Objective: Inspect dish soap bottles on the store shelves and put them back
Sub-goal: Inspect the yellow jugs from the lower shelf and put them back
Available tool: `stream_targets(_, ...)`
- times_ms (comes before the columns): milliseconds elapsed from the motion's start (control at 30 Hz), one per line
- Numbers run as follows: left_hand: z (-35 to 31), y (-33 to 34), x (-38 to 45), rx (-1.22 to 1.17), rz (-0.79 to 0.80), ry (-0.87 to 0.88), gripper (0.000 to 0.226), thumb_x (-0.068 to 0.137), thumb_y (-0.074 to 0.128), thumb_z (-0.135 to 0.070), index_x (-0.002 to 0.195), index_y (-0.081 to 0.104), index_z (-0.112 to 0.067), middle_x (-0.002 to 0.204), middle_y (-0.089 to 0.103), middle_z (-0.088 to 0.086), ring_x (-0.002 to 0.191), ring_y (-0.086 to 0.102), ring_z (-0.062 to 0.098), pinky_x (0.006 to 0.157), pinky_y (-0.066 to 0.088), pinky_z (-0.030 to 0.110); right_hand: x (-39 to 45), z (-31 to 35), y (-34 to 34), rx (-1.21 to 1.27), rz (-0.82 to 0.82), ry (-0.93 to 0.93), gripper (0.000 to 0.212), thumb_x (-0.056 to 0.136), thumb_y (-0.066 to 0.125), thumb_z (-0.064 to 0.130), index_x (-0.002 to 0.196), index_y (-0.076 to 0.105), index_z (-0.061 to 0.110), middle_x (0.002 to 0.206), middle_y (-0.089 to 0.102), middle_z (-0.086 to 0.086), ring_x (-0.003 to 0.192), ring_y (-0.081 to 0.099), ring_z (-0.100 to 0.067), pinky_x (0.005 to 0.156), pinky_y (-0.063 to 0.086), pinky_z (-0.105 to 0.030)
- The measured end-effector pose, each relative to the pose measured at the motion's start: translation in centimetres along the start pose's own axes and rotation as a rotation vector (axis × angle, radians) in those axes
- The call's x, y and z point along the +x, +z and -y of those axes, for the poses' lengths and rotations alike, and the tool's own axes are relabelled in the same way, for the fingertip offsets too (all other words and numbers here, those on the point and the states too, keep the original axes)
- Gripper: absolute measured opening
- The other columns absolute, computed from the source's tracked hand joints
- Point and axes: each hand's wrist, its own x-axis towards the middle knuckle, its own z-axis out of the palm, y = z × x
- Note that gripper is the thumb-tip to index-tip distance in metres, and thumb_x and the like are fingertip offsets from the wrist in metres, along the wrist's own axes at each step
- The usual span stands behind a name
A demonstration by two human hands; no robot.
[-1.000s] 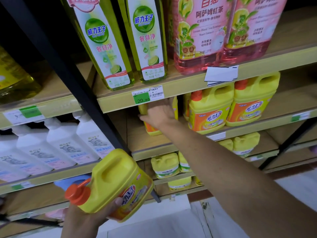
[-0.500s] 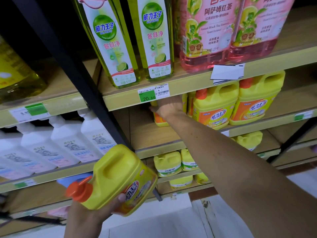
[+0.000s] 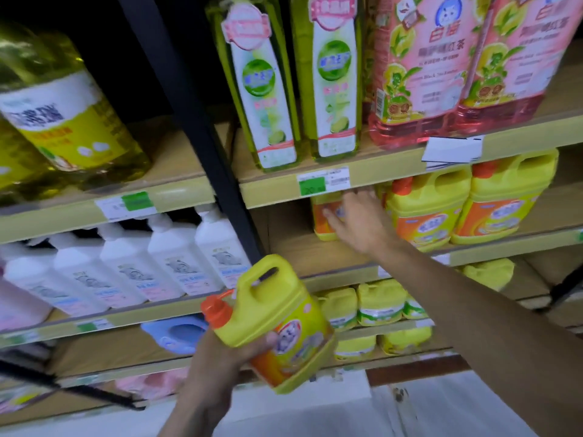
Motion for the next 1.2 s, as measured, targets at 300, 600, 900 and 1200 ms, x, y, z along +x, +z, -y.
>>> stream_targets(300, -5.8, 8.2, 1.5, 0.124, 0.164, -0.098, 0.063, 0.064, 0.096, -0.030, 0.122, 0.077, -0.013, 0.113, 0.083, 0.011, 0.092, 0.083, 0.026, 0.066, 0.065, 0.036, -13.4, -3.2, -2.5, 1.148, 0.408, 0.254, 0.066, 0.075, 0.078, 0.076, 0.129, 0.066, 0.040, 0.125, 0.076, 0.014, 0.113, 0.074, -0.006, 0.103, 0.059, -0.040)
stream_targets(600, -7.9, 23.6, -2.0, 0.119, 0.225, -0.024, 0.094, 0.046, 0.100, -0.063, 0.124, 0.078, -0.015, 0.113, 0.083, 0.009, 0.103, 0.082, 0.028, 0.100, 0.060, 0.050, -19.8, -11.9, -9.2, 1.414, 0.170, 0.376, 0.063, 0.067, 0.088, 0.071, 0.124, 0.073, 0.049, 0.125, 0.078, 0.015, 0.117, 0.074, -0.009, 0.105, 0.055, -0.042)
stream_targets(900, -6.0, 32.3, -7.1, 0.121, 0.182, 0.150, 0.071, 0.079, 0.091, -0.057, 0.137, 0.068, -0.023, 0.121, 0.082, 0.001, 0.109, 0.080, 0.026, 0.100, 0.062, 0.051, -21.3, -17.4, -13.6, 1.685, 0.061, 0.571, 0.061, 0.074, 0.090, 0.039, 0.127, 0.074, 0.012, 0.115, 0.082, -0.012, 0.102, 0.081, -0.032, 0.076, 0.068, -0.043)
stream_targets(1200, -6.0, 32.4, -10.6, 0.004, 0.029, 0.180, 0.056, 0.079, 0.095, -0.037, 0.125, 0.071, -0.015, 0.109, 0.084, 0.007, 0.096, 0.083, 0.032, 0.087, 0.067, 0.052, -21.7, -16.9, -14.6, 1.698, 0.124, 0.475, 0.067, 0.075, 0.091, 0.043, 0.132, 0.071, 0.015, 0.119, 0.081, -0.011, 0.105, 0.080, -0.034, 0.083, 0.066, -0.048)
